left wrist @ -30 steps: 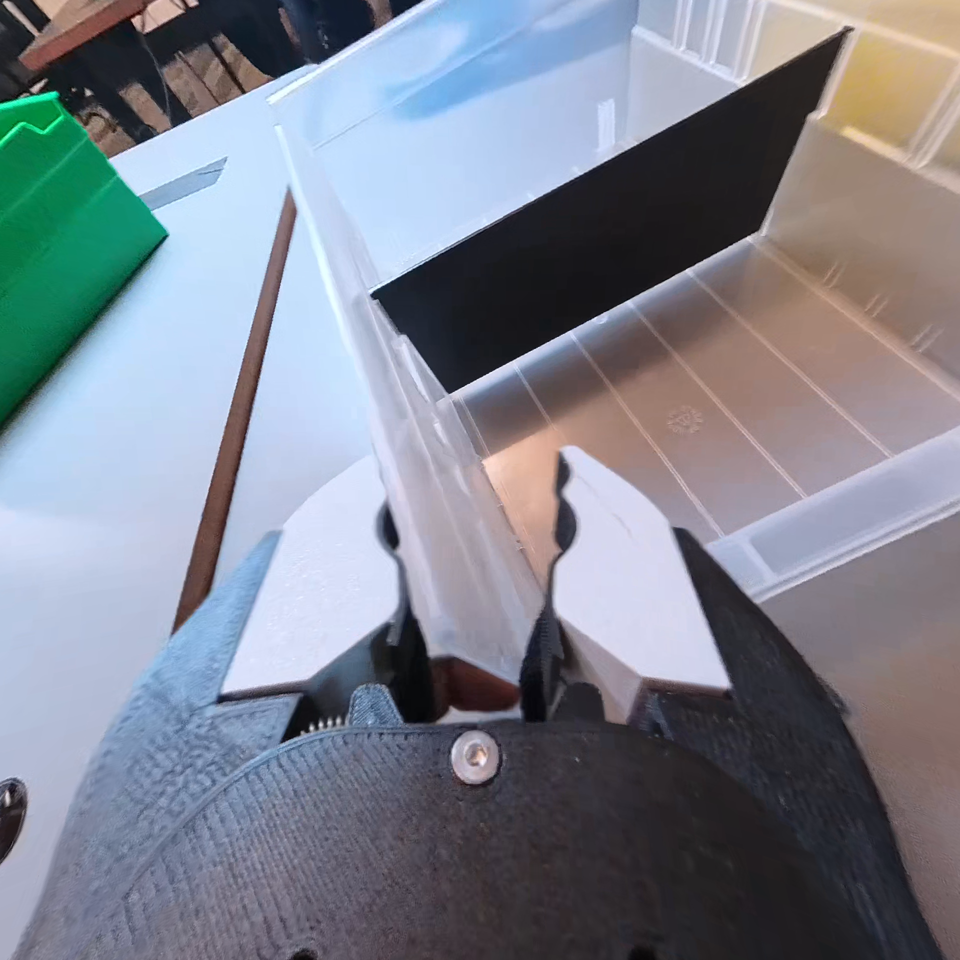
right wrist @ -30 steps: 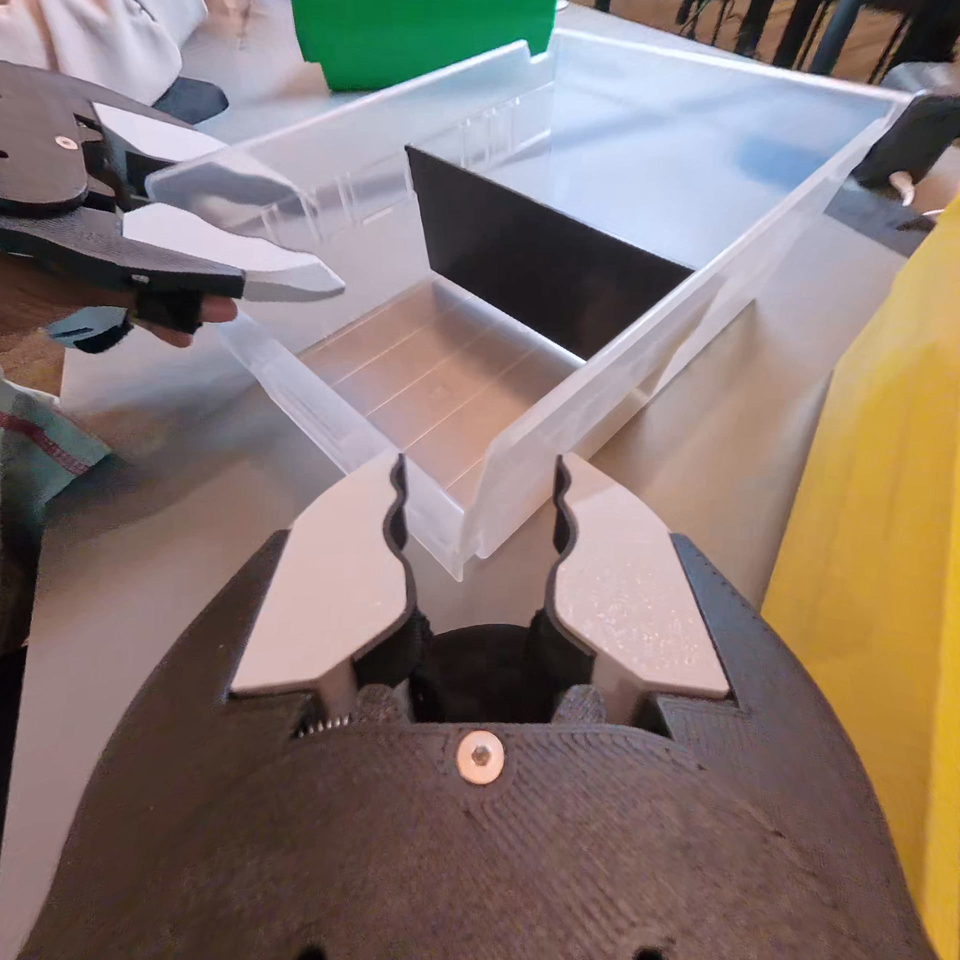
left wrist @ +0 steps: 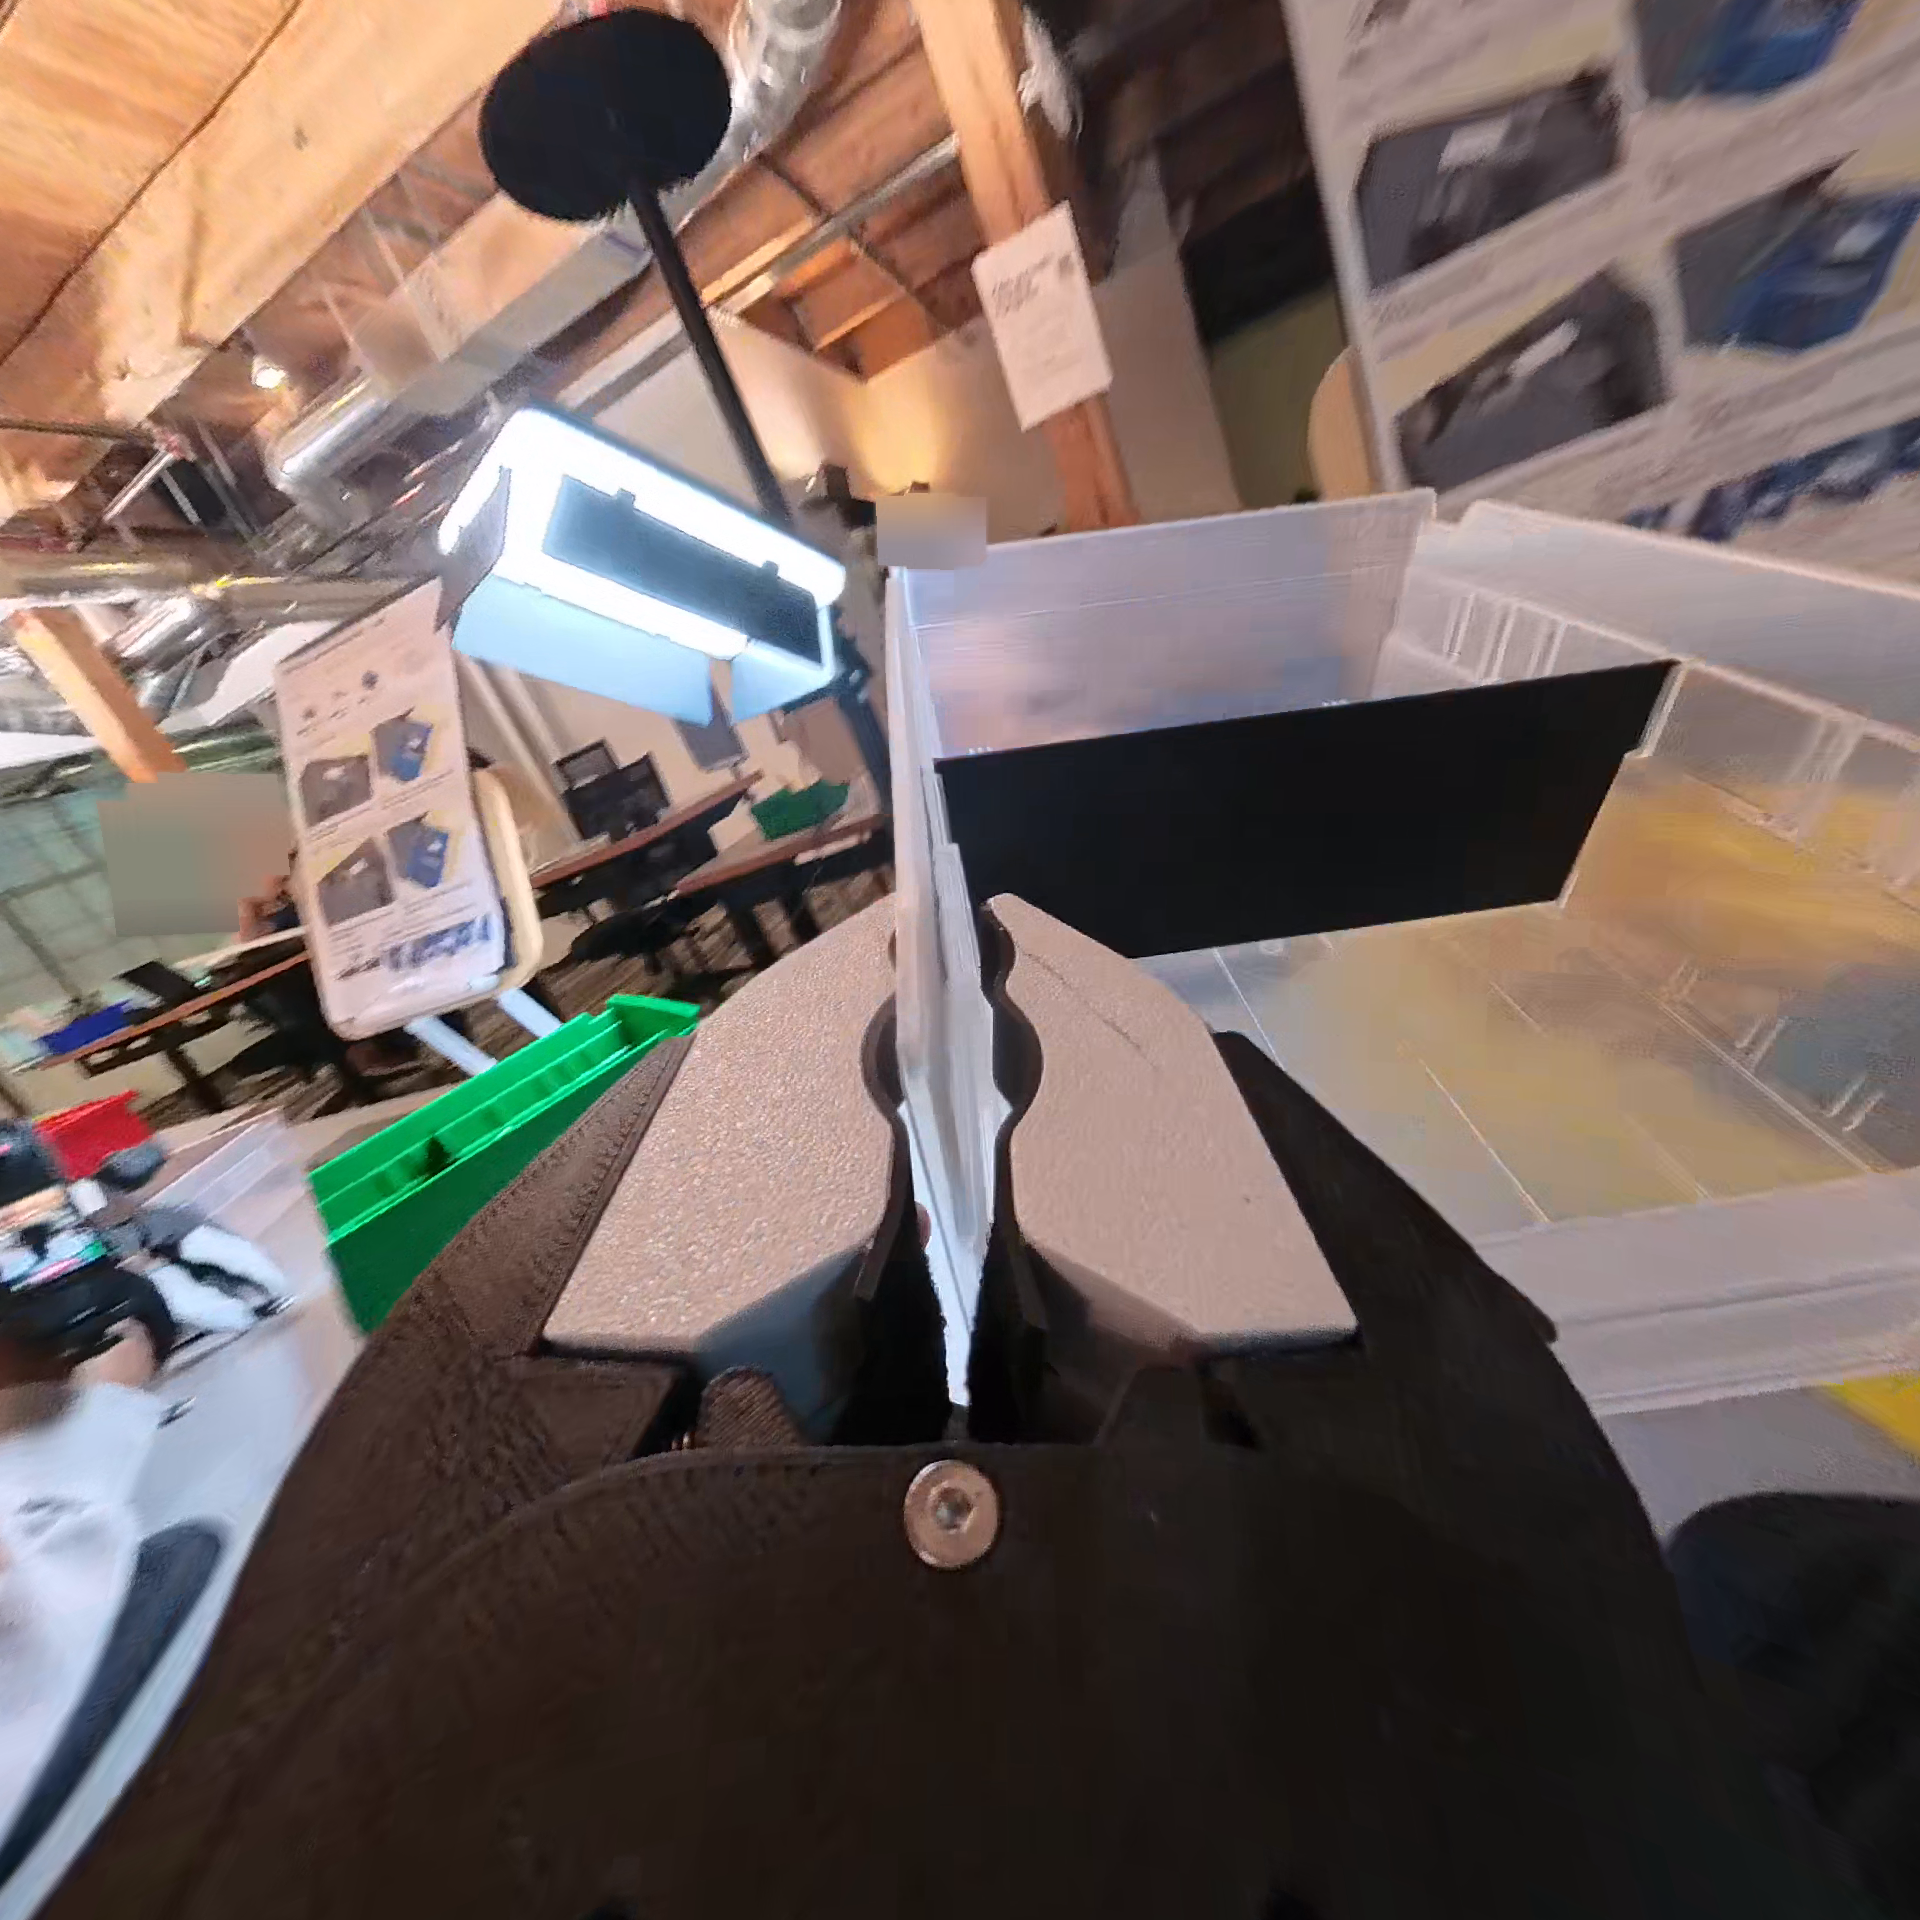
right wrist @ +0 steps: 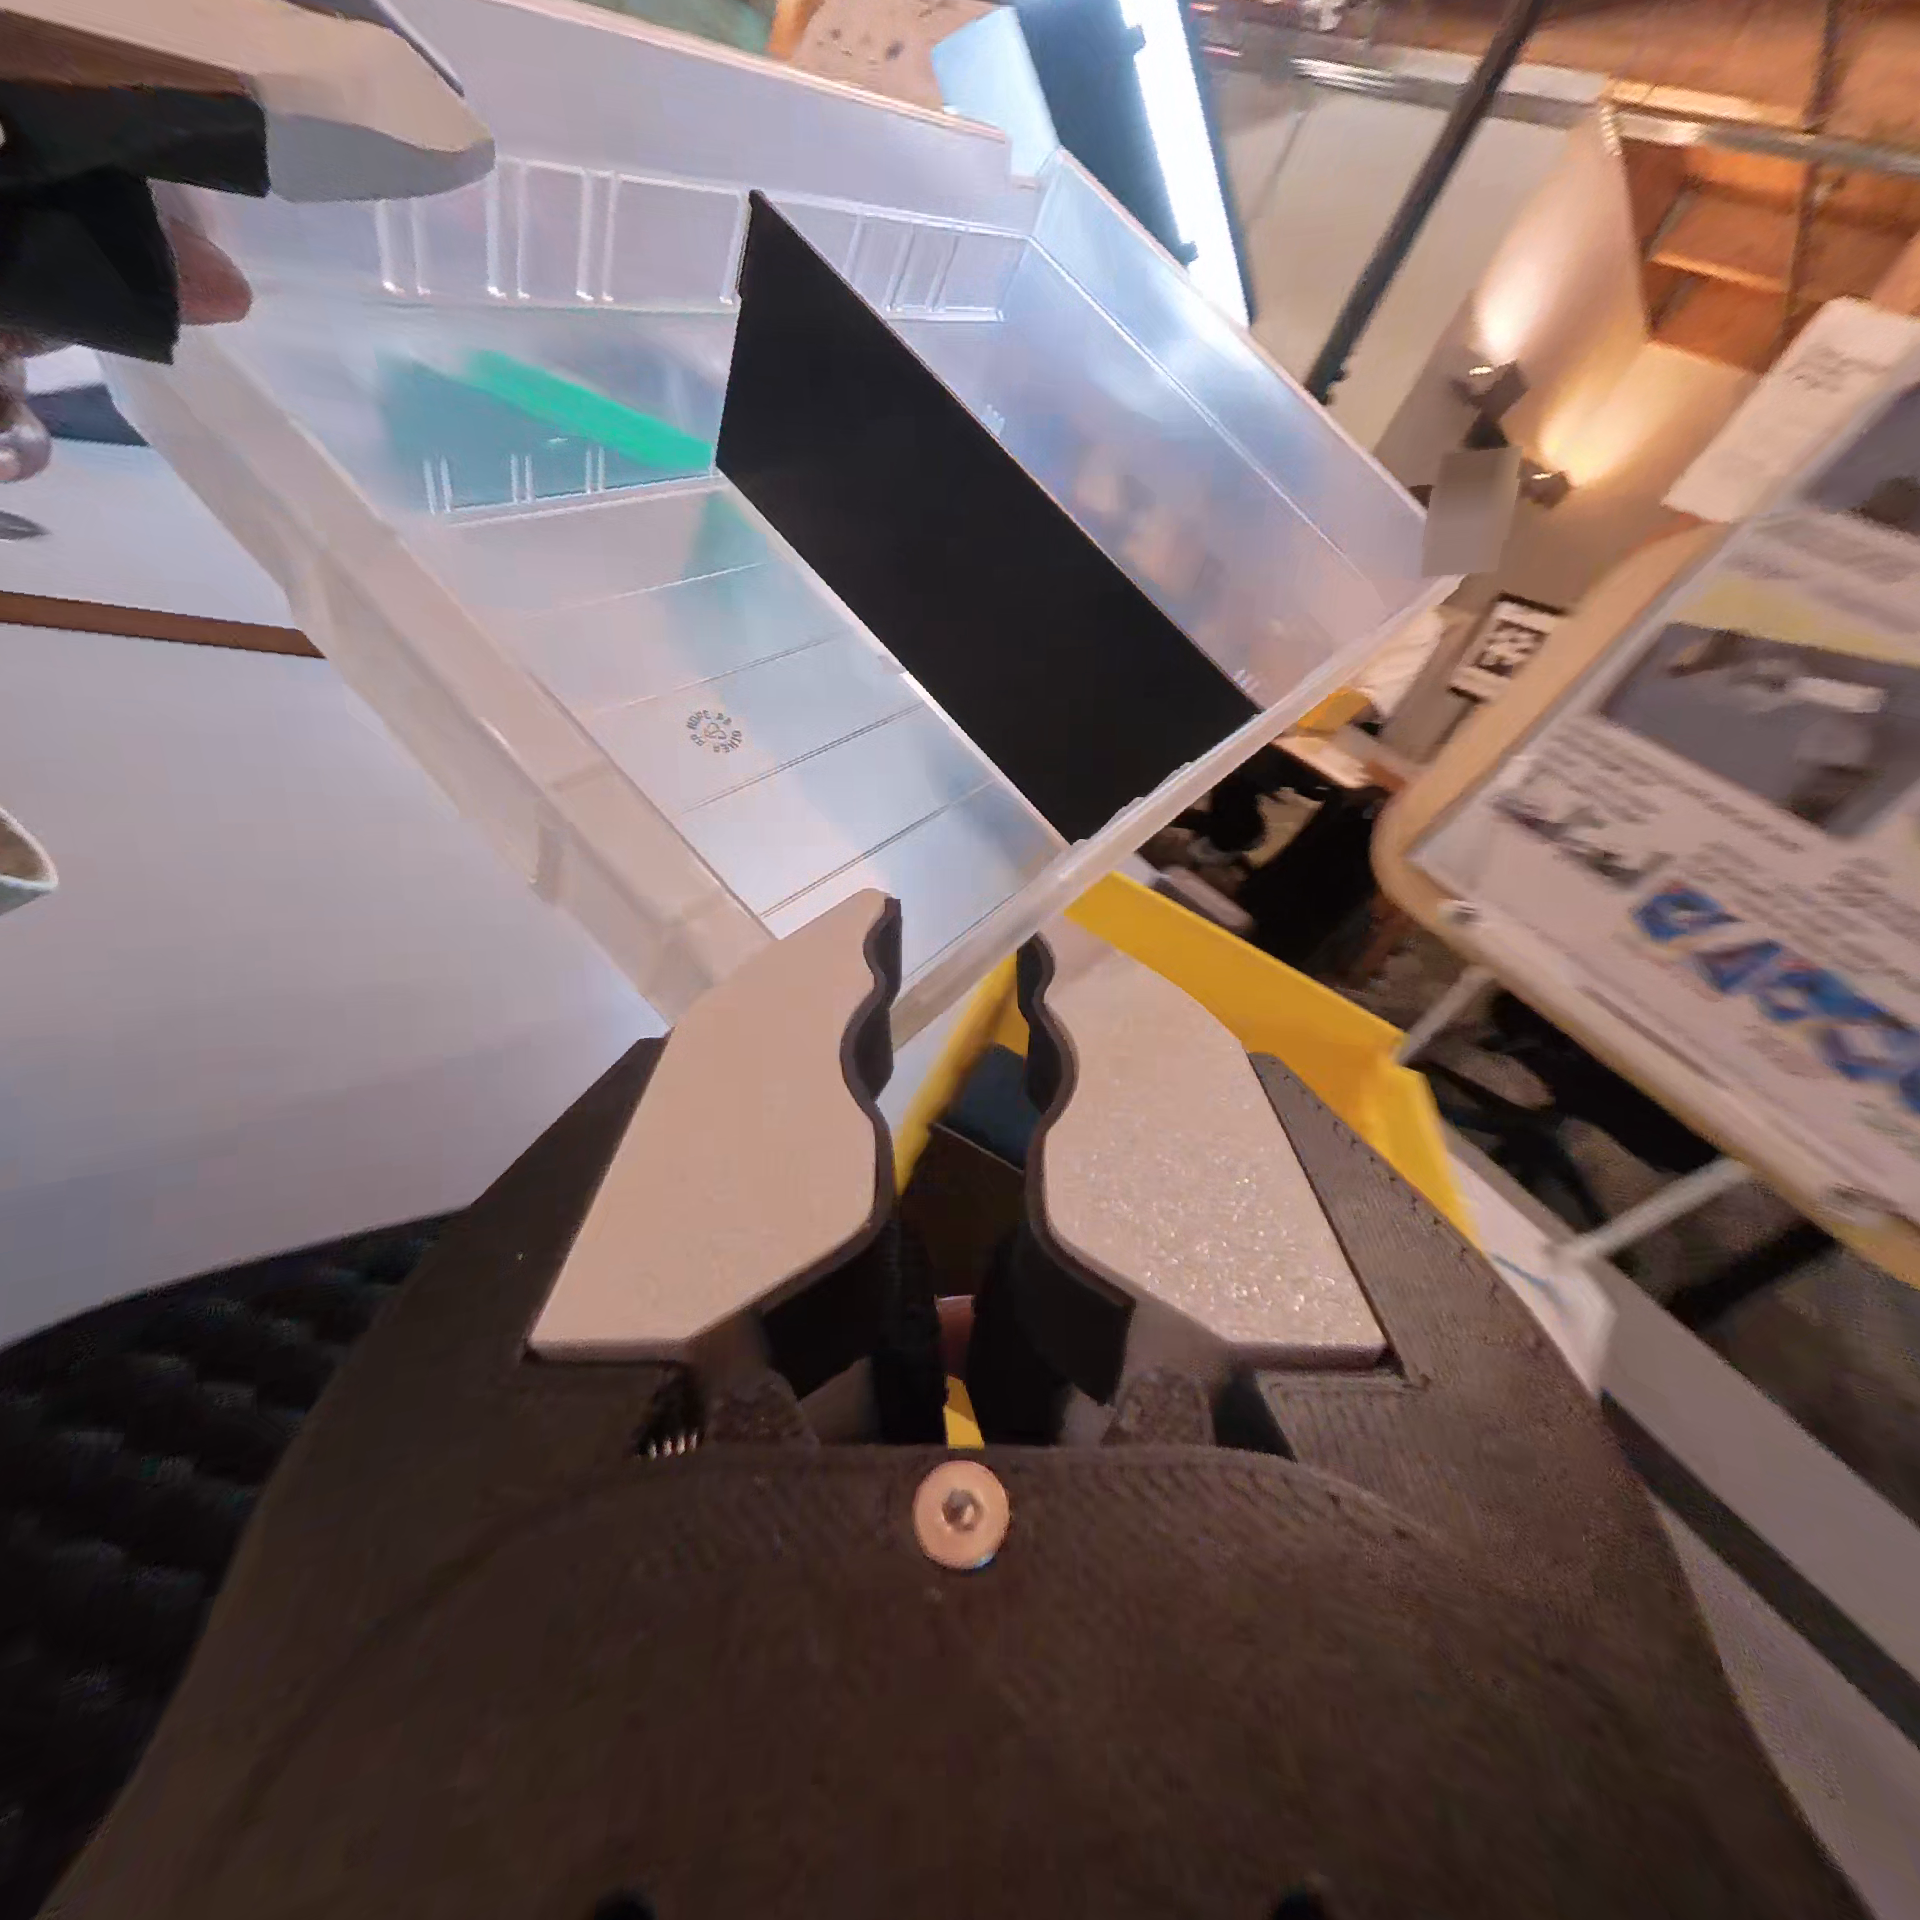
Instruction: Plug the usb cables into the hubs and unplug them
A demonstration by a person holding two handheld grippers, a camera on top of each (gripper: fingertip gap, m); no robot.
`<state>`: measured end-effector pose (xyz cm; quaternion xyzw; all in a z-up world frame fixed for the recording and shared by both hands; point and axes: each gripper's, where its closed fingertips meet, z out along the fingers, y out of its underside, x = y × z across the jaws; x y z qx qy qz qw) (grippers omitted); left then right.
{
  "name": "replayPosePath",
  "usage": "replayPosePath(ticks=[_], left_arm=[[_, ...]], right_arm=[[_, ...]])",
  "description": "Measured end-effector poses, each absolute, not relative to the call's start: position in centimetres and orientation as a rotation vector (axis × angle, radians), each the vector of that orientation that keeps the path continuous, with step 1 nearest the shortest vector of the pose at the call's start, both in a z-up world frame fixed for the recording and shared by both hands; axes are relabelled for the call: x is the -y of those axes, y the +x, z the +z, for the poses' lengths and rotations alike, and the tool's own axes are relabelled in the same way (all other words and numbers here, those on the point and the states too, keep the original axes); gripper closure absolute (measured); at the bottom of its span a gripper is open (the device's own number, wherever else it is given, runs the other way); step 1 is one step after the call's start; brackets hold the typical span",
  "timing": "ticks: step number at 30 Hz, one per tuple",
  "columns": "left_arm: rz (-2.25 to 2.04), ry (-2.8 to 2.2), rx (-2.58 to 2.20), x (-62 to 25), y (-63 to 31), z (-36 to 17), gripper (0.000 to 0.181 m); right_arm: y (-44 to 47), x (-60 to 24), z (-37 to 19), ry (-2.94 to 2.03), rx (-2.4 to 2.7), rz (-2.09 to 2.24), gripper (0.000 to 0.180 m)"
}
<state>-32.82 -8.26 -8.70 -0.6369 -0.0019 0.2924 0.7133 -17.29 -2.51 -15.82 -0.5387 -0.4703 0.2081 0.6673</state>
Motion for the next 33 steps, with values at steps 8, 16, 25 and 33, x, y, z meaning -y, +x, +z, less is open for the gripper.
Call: replayPosePath(ticks=[8, 16, 25, 33], left_arm=[[0.333, -1.267, -0.2, 1.3, -19.4, -5.9, 0.173], [0.054, -1.332, -0.402, -5.6, -4.8, -9.2, 0.17], [-0.089, -1.443, -0.494, -10.5, 5.3, -16.5, 0.164], [-0.171, -1.575, -0.546, -12.5, 9.0, -22.9, 0.159]], right_arm=[[-2.7, 0.5, -12.9, -1.286, 0.821, 0.142, 0.159], [11.3, -1.5, -15.6, -1.46, 0.596, -0.047, 0.161], [21.3, -5.4, -21.8, -1.641, 0.456, -0.263, 0.165], [24.9, -6.9, -27.3, -1.786, 0.406, -0.283, 0.167]])
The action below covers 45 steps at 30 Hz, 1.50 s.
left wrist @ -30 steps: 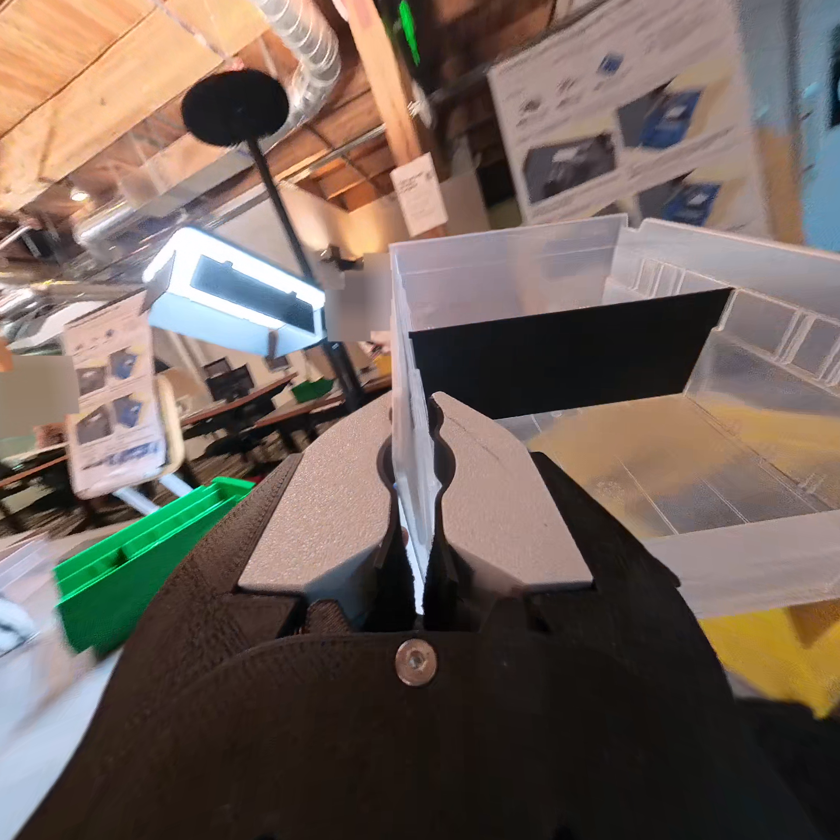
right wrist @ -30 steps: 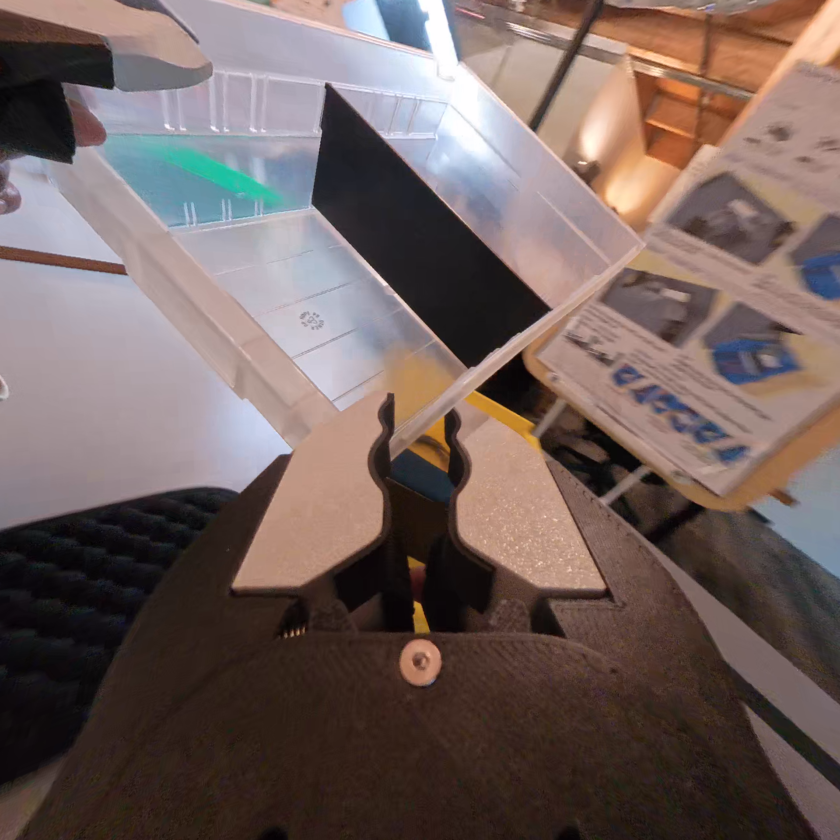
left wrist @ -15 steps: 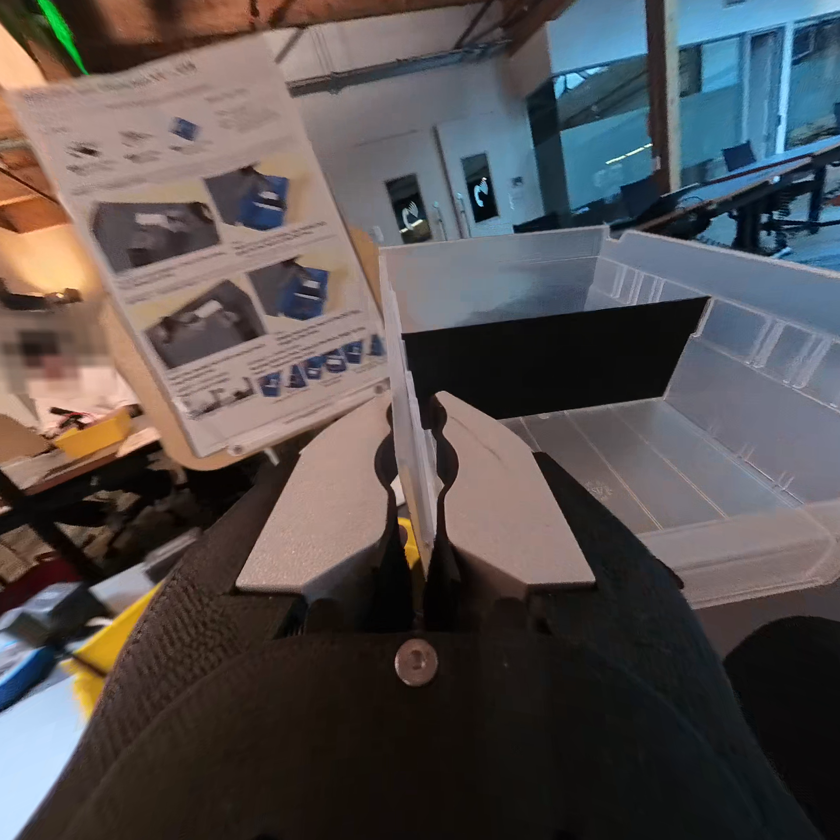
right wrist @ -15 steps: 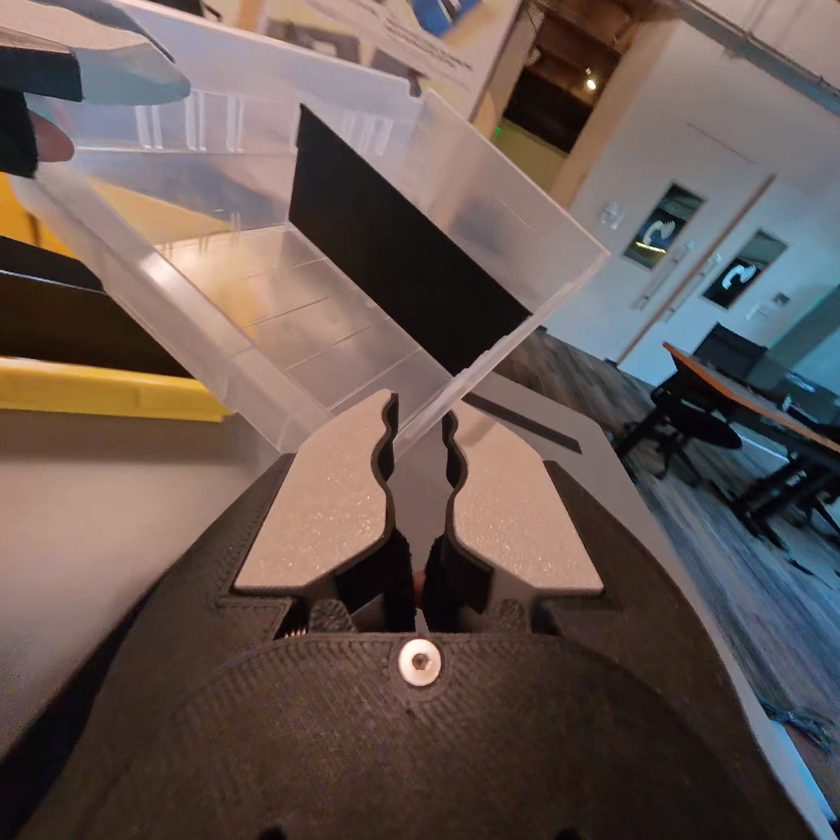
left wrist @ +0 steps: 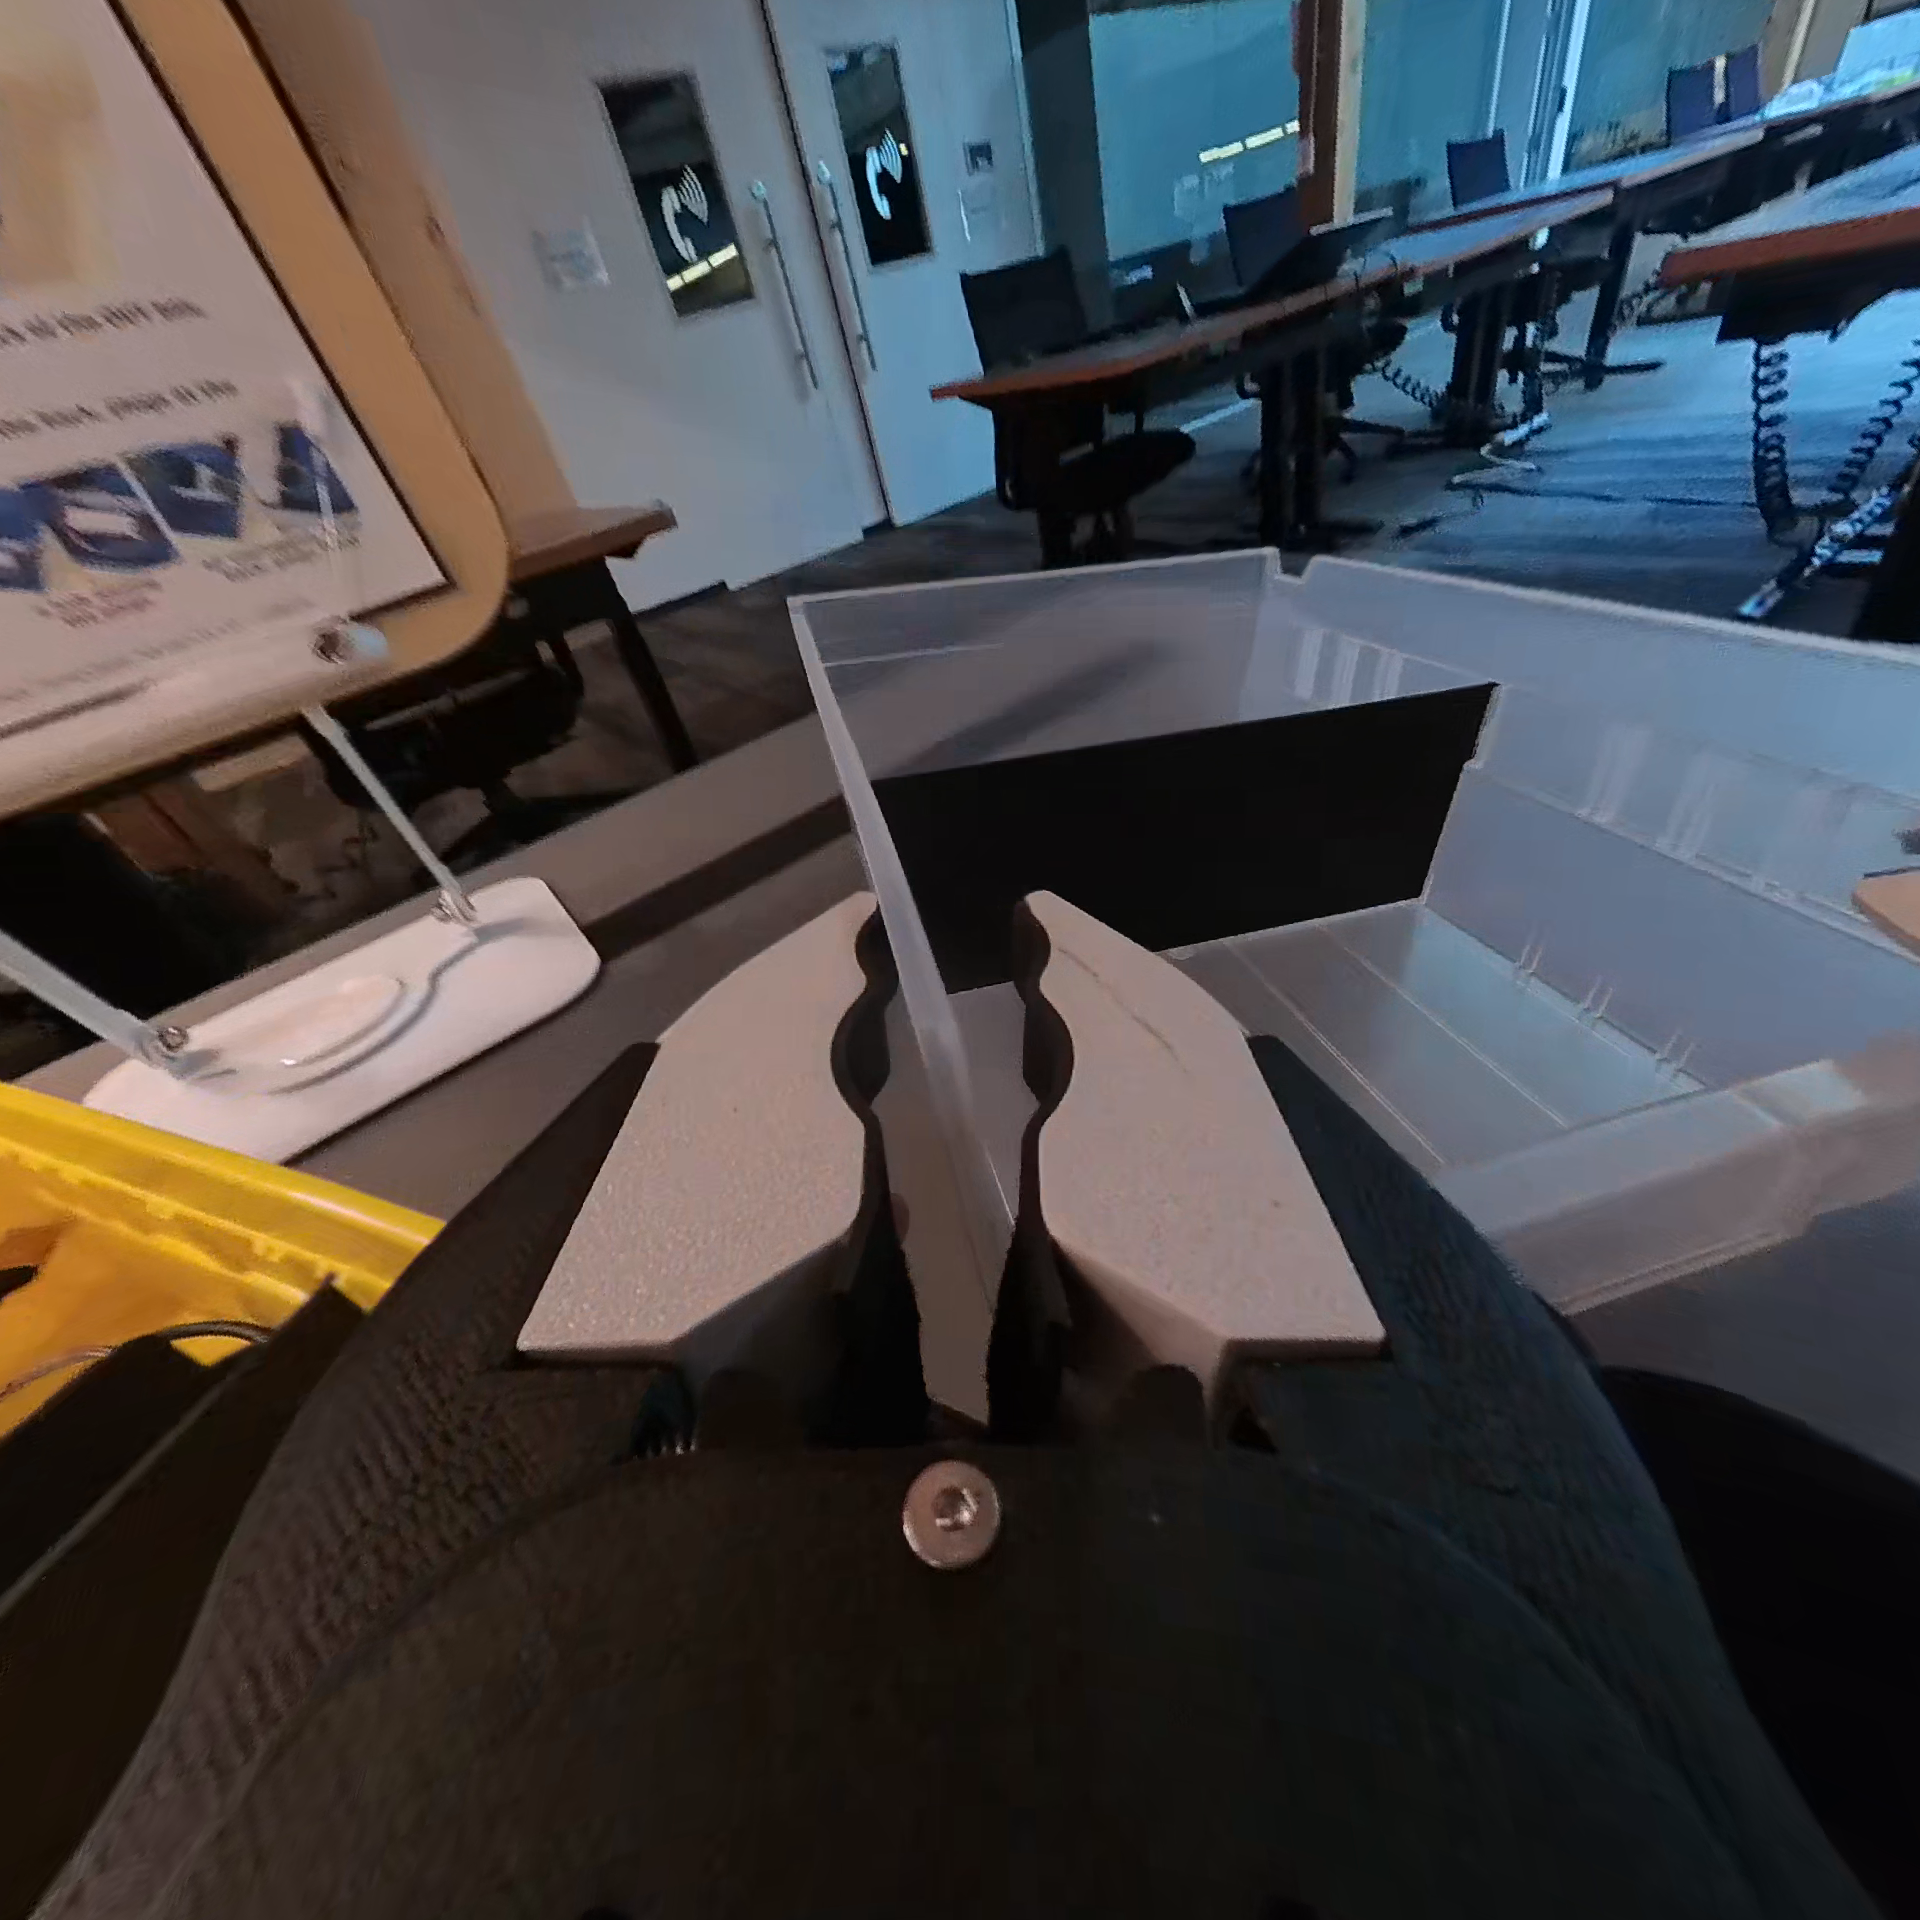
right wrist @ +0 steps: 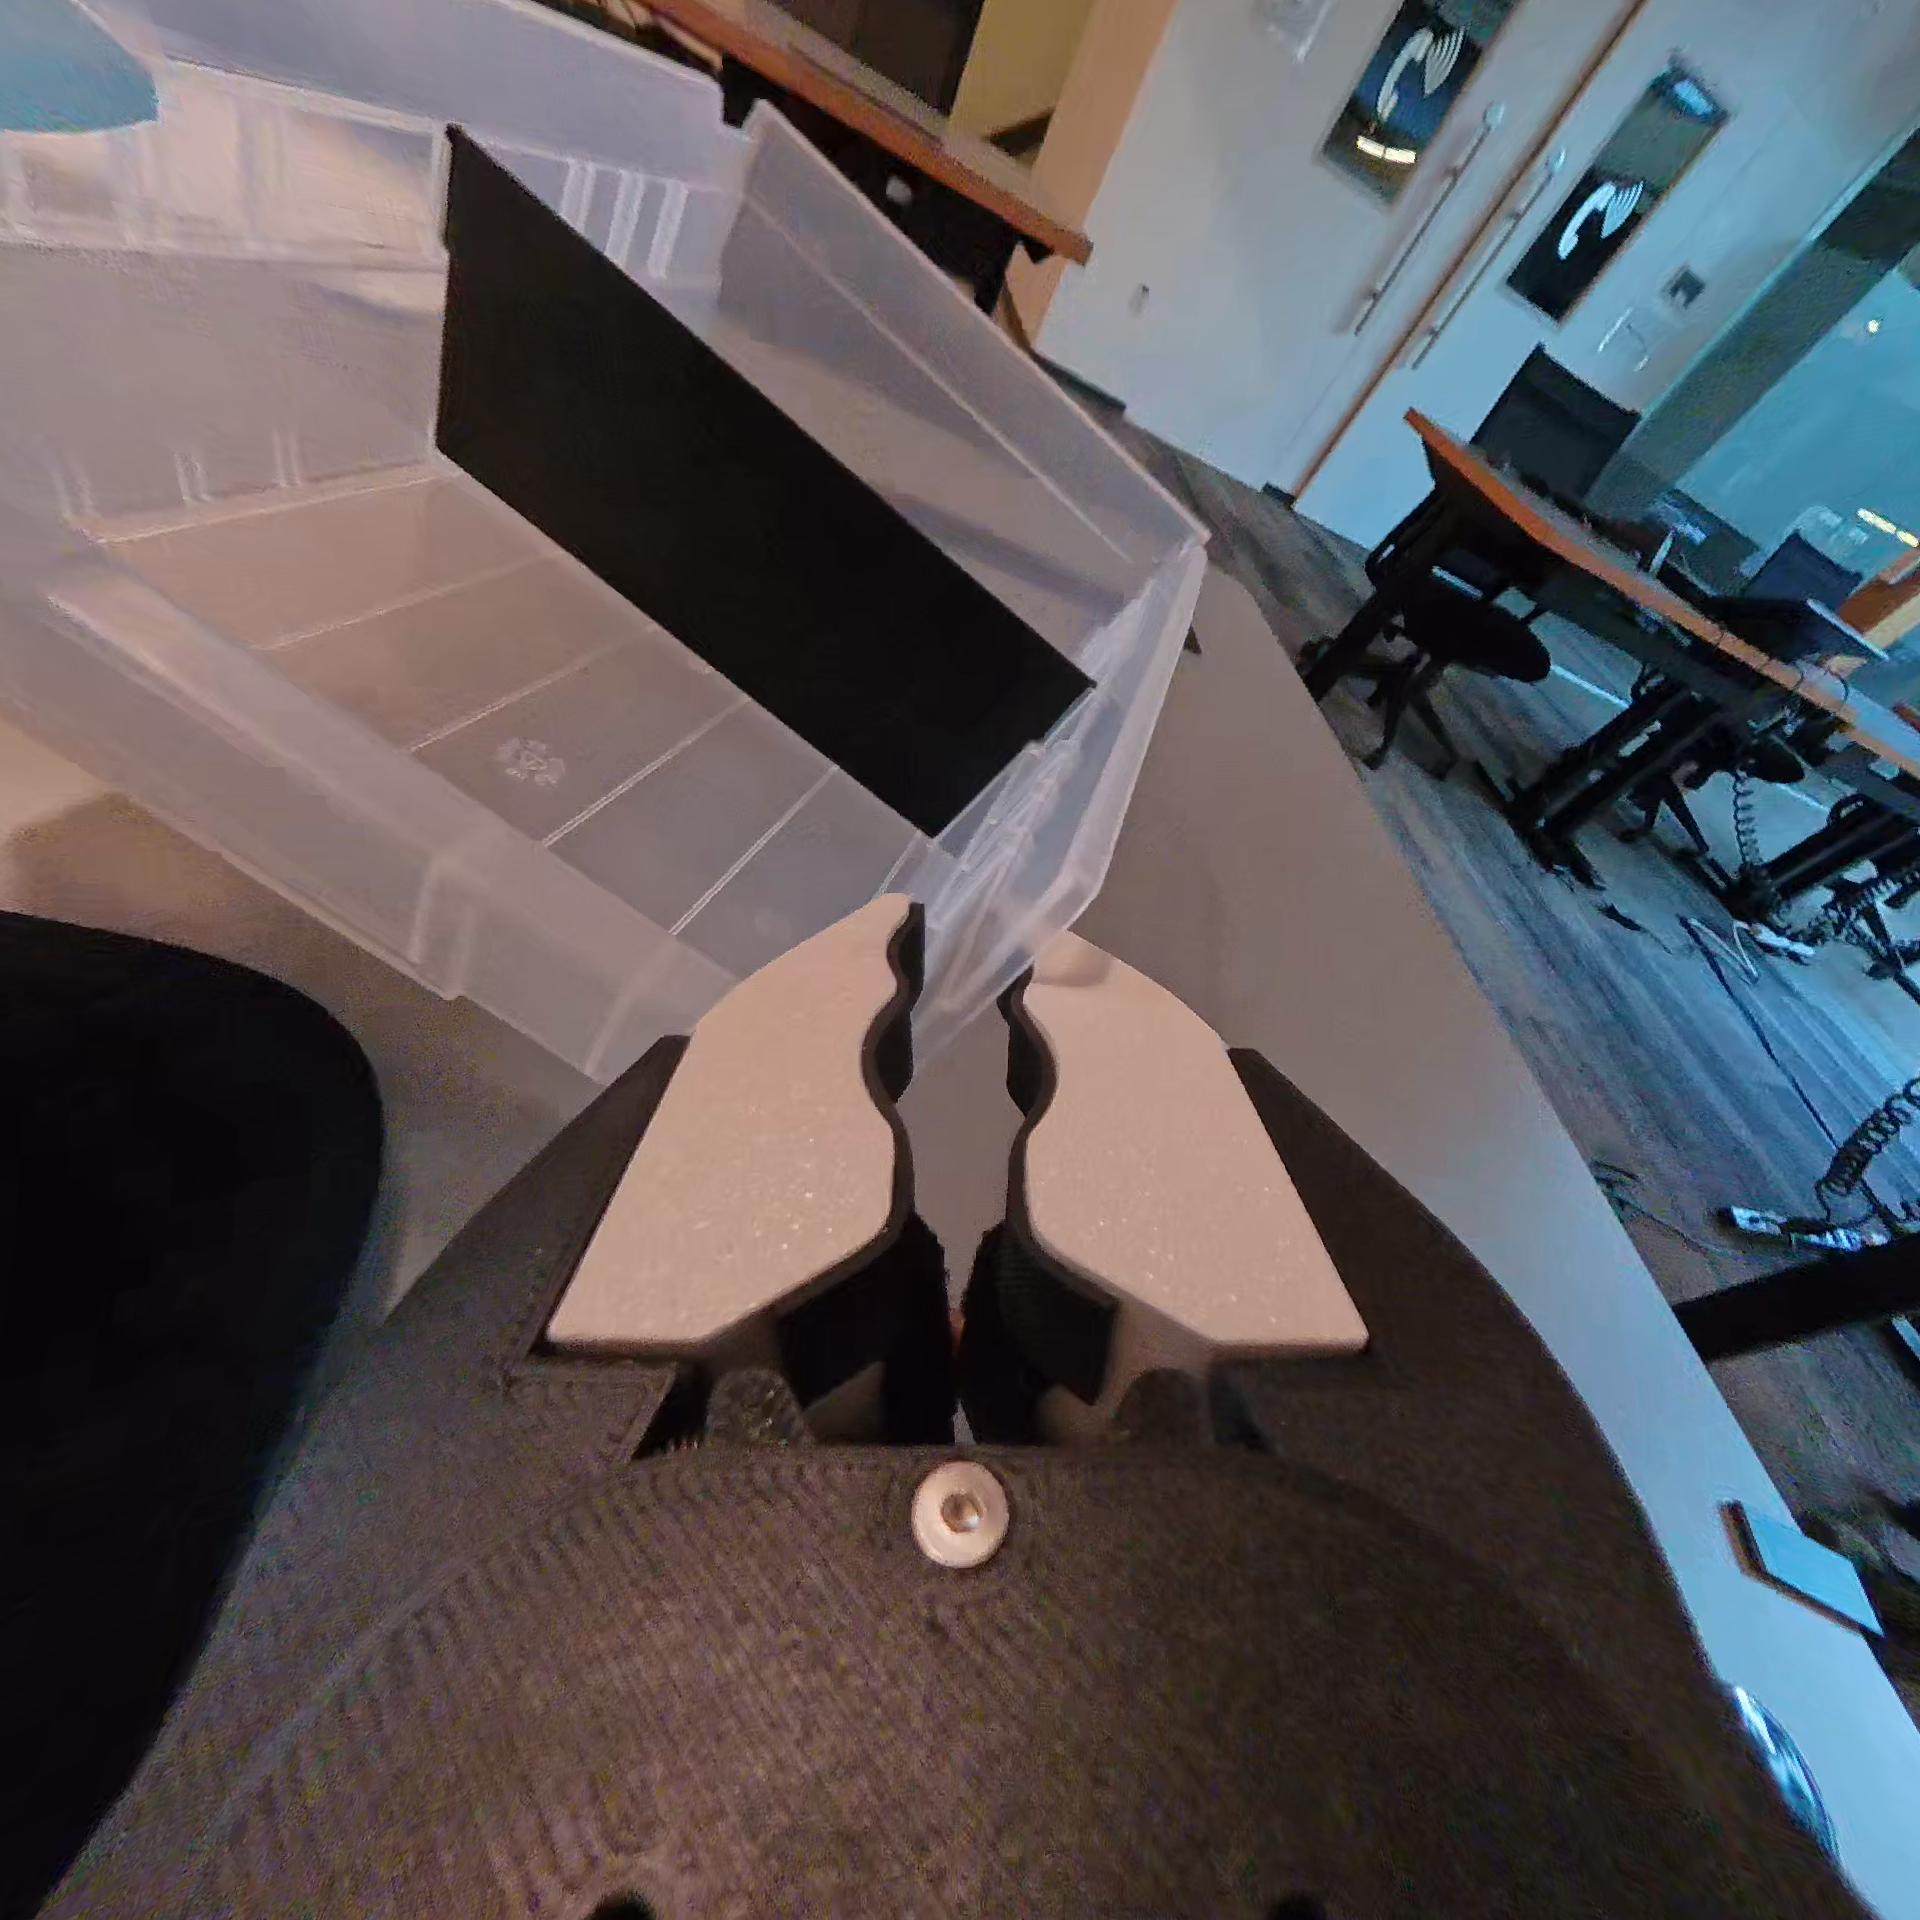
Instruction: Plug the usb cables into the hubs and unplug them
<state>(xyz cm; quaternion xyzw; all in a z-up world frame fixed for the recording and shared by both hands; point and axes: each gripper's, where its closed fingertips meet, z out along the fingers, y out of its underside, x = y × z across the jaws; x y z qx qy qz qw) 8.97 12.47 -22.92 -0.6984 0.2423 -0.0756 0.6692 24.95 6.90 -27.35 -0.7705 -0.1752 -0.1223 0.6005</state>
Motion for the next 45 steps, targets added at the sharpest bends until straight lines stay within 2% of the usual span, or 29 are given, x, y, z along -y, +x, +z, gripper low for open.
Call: replayPosePath(ticks=[6, 9, 11, 14, 17, 19, 24, 28, 32, 35, 38, 45], left_arm=[[-0.196, -1.608, -0.625, -12.1, 9.6, -24.4, 0.15], [-0.291, -1.706, -0.71, -11.6, 10.4, -26.0, 0.119], [-0.318, -1.773, -0.767, -11.2, 10.4, -27.0, 0.107], [-0.238, -1.739, -0.774, -10.5, 8.5, -25.4, 0.095], [-0.189, -1.721, -0.838, -7.8, 5.5, -23.1, 0.096], [-0.186, -1.791, -0.932, -5.4, 2.9, -23.9, 0.102], [0.125, -1.952, -0.978, -3.8, -5.4, -28.6, 0.108], [0.331, -1.986, -1.145, -3.6, -8.7, -32.2, 0.112], [0.416, -2.052, -1.201, -3.9, -12.6, -33.2, 0.149], [0.415, -2.082, -1.195, -3.7, -15.7, -33.1, 0.147], [0.39, -2.101, -1.195, -3.0, -18.7, -33.1, 0.146], [0.363, -2.119, -1.217, -0.3, -26.1, -33.0, 0.144]], right_arm=[[25.7, -7.3, -28.7, -1.856, 0.396, -0.242, 0.167], [25.2, -7.4, -28.9, -1.849, 0.393, -0.136, 0.165], [25.0, -7.4, -28.7, -1.829, 0.384, -0.091, 0.161], [25.8, -7.1, -26.9, -1.74, 0.362, -0.151, 0.14], [26.0, -6.4, -25.0, -1.654, 0.453, -0.238, 0.122], [24.4, -5.9, -24.0, -1.591, 0.604, -0.257, 0.11], [17.7, -4.8, -26.2, -1.543, 1.063, -0.236, 0.108], [17.5, -6.3, -29.8, -1.69, 1.167, -0.44, 0.113], [19.3, -7.0, -31.7, -1.791, 1.172, -0.564, 0.123], [20.2, -7.3, -32.0, -1.79, 1.179, -0.636, 0.127], [20.7, -7.3, -32.6, -1.811, 1.184, -0.662, 0.14], [22.3, -7.1, -32.6, -1.813, 1.204, -0.684, 0.142]])
